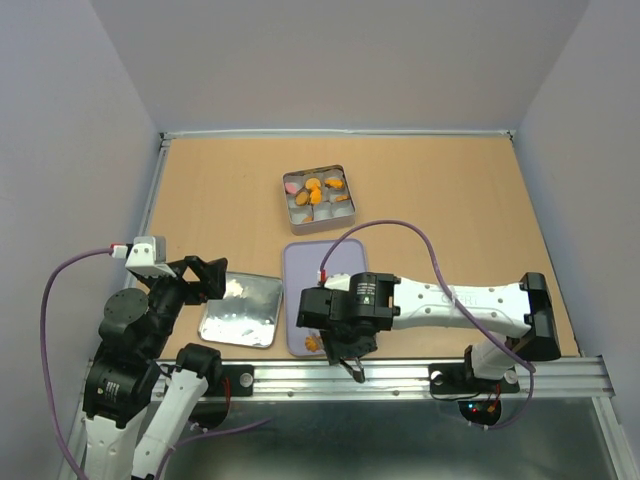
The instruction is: Pack the cookies
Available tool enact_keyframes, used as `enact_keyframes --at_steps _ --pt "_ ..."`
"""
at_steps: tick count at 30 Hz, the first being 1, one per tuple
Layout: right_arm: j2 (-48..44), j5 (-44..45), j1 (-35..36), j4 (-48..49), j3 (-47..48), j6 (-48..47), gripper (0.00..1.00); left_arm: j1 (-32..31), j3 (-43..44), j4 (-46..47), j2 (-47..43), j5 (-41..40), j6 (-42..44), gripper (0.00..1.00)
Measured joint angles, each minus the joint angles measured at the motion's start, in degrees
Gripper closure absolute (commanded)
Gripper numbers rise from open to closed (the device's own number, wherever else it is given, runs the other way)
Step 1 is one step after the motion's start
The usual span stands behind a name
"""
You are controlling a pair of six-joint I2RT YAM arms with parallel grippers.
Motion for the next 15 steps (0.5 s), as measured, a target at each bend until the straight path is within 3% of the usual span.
enact_keyframes --at_steps 15 --pt "-2.47 -0.94 4.98 -0.04 -4.24 5.64 0.48 -0.04 0.02 0.0 0.0 0.0 0.0 0.01"
